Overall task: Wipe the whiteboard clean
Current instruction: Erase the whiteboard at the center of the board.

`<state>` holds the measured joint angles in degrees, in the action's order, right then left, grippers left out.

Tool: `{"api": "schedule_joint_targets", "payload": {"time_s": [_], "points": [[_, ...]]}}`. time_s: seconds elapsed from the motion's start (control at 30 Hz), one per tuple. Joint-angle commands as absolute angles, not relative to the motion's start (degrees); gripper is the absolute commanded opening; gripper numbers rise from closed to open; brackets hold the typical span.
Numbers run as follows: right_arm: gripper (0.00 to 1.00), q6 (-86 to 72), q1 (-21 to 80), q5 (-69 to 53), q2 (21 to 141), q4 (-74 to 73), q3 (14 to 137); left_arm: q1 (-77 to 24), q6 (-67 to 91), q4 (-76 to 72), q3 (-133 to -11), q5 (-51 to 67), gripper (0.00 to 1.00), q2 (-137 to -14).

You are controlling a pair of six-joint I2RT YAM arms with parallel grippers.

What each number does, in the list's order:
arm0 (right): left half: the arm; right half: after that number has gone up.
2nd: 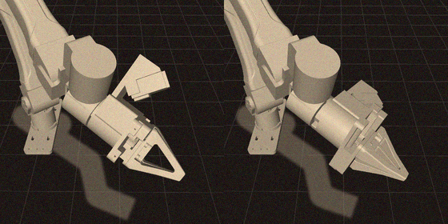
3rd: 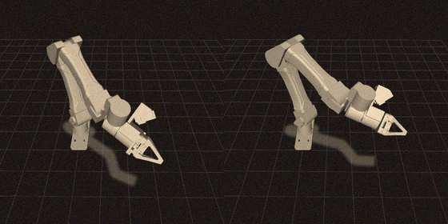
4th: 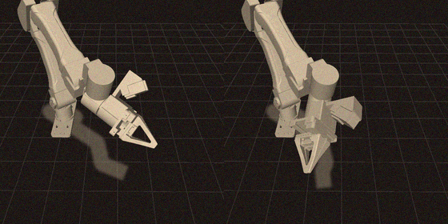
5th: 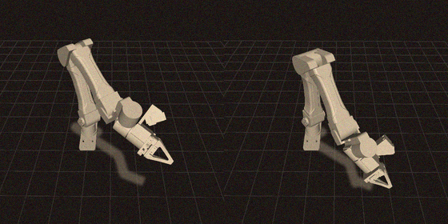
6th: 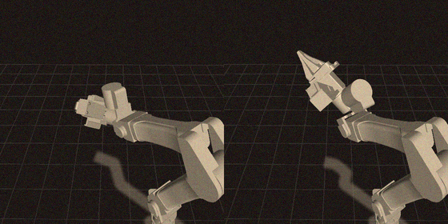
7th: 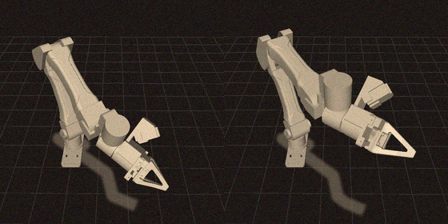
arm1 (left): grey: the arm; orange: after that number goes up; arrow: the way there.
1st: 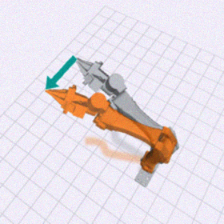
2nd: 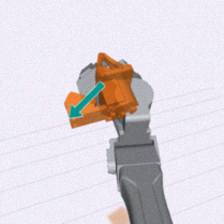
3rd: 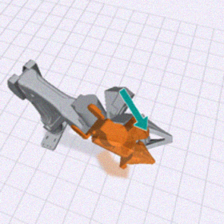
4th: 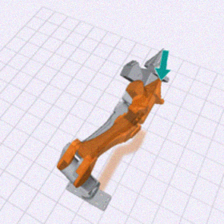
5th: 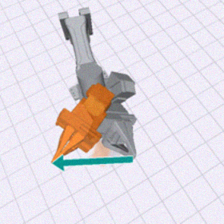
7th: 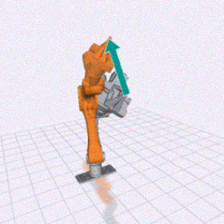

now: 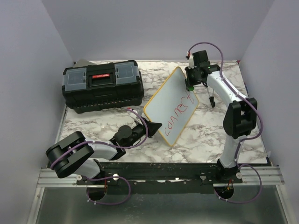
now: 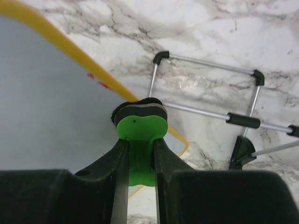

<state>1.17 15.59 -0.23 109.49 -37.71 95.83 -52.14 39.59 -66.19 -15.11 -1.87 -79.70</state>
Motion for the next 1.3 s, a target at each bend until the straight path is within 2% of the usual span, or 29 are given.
{"api": "schedule_joint_targets", "payload": {"time_s": [0.0,0.27,0.67,0.8,1.0,1.27], "points": [[0.01,0.83,17.12,-2.07,114.06,-37.19,103.48,-54.05,35.94,-71.13,-16.87,11.49,0.00,-79.01],[0.01,0.70,19.49,-2.90,115.46,-37.50,108.63,-54.05,35.86,-70.90,-17.05,11.60,0.00,-79.24],[0.01,1.67,18.56,6.05,110.10,-33.88,93.21,-54.05,35.93,-71.31,-16.29,11.50,0.00,-78.64],[0.01,2.08,18.19,6.65,109.02,-33.31,91.57,-54.05,36.04,-71.80,-16.16,11.60,0.00,-78.75],[0.01,2.77,18.19,4.07,109.52,-33.15,94.66,-54.06,35.95,-71.64,-16.59,12.00,0.00,-78.87],[0.01,1.60,19.80,-1.52,113.46,-34.66,104.60,-54.05,35.55,-70.33,-17.07,12.30,0.00,-78.57]]}}
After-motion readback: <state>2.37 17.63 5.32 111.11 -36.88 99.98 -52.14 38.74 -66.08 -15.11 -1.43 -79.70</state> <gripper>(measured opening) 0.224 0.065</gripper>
